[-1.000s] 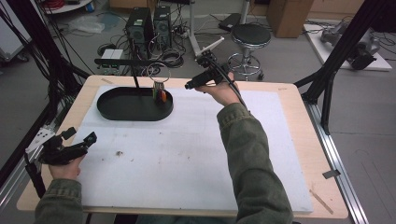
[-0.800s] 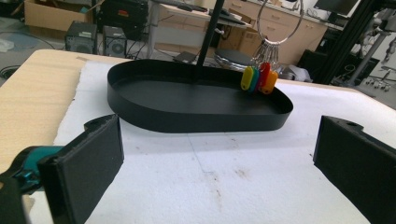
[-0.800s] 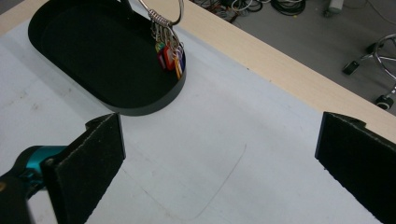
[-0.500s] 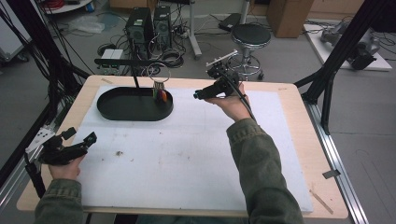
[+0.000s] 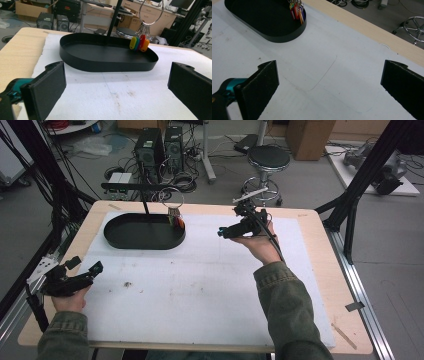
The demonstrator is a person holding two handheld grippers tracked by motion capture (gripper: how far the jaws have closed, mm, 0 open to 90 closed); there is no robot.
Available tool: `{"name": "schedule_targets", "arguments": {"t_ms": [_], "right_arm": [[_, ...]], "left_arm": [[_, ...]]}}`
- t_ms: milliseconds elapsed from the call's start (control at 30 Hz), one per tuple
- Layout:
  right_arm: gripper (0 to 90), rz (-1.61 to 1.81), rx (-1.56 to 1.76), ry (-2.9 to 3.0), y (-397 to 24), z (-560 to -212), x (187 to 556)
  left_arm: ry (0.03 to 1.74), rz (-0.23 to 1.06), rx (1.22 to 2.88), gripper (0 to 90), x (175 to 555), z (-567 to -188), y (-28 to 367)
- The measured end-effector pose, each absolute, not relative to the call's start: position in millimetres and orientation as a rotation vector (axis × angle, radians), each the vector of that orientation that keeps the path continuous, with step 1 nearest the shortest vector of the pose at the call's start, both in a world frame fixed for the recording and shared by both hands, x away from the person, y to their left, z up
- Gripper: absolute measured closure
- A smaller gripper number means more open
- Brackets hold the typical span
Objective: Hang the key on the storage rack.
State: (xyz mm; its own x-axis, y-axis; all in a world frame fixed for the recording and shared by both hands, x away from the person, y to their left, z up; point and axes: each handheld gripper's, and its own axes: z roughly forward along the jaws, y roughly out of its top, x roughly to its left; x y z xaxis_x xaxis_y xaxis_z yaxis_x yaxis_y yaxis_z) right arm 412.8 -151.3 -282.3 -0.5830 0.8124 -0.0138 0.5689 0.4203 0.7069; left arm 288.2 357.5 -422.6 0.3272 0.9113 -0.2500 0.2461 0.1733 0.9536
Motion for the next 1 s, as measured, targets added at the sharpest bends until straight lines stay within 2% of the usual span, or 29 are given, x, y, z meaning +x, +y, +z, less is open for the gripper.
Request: {"name": "schedule_targets", "arguments": {"t_ms": [400, 1000], "right_arm": [[0.6, 0.981, 1.235, 2.284, -176.4, -293.9, 393.9], [0.5, 1.025, 1.329, 2.243, -223.0, -338.2, 362.2]], "left_arm": [[1.177, 0.673, 1.343, 2.2, 287.7, -422.3, 357.7], [1.178, 0.673, 1.355, 2.2, 287.1, -422.3, 356.7]]}}
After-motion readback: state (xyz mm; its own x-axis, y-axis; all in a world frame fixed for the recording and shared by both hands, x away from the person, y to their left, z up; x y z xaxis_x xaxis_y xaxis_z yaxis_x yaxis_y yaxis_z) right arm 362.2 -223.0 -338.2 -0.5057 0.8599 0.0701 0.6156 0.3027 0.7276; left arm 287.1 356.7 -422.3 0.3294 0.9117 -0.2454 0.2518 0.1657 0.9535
